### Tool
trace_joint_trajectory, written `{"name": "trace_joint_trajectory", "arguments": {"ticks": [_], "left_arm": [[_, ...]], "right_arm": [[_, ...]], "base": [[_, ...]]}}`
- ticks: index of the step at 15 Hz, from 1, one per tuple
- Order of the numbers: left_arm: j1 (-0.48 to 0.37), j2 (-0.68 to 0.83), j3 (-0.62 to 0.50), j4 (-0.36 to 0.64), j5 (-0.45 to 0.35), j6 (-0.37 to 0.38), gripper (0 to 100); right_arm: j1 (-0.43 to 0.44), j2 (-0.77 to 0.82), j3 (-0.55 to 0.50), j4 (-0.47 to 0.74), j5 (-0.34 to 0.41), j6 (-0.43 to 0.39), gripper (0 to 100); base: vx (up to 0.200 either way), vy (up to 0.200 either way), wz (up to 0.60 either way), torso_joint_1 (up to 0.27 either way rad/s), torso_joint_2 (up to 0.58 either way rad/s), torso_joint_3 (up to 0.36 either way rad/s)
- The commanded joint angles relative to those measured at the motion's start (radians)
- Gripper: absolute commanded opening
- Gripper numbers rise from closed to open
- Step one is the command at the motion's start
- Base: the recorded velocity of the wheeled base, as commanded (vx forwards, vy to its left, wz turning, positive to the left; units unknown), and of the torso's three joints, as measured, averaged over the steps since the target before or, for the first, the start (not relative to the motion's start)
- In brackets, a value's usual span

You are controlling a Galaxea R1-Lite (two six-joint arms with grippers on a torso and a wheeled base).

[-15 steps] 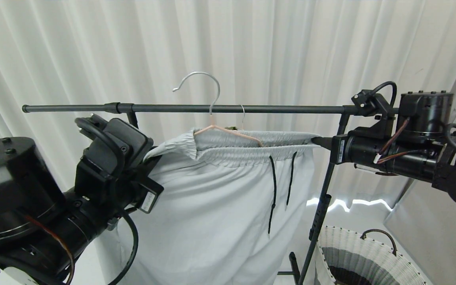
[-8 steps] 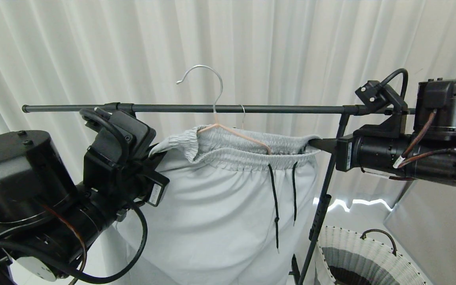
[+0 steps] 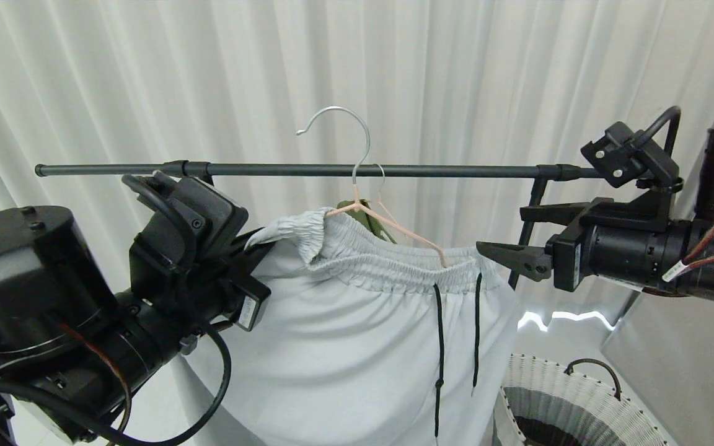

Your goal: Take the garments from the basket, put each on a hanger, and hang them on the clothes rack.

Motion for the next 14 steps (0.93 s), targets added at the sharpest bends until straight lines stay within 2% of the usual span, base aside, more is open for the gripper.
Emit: {"name": "trace_joint_trajectory", "arguments": {"ticks": [1,4,6,8,11,14], "left_arm": [[0.000,0.003,-0.001,-0.001,0.003,0.002,0],[0.000,0.029,-0.013,-0.001,0.018,0.006,0],[-0.002,0.052,-0.027,-0.001,0.061,0.005,0],[-0.014,0.064,-0.039,-0.001,0.070,0.003,0],[-0.038,0.066,-0.046,-0.001,0.093,0.005,0],[-0.052,0.081,-0.055,-0.001,0.119,0.002,0]], "right_arm": [[0.017,-0.016,0.007,-0.001,0.008,-0.034,100],[0.072,0.013,0.015,-0.001,-0.003,-0.177,100],[0.112,0.032,0.007,-0.001,-0.020,-0.220,100],[0.158,0.078,-0.045,-0.002,-0.091,-0.229,100],[0.178,0.148,-0.123,-0.039,-0.143,-0.256,100],[0.207,0.190,-0.149,-0.080,-0.192,-0.272,100]], "base": [[0.000,0.000,0.00,0.000,0.00,0.000],[0.000,0.000,0.00,0.000,0.00,0.000],[0.000,0.000,0.00,0.000,0.00,0.000],[0.000,0.000,0.00,0.000,0.00,0.000],[0.000,0.000,0.00,0.000,0.00,0.000],[0.000,0.000,0.00,0.000,0.00,0.000]]}}
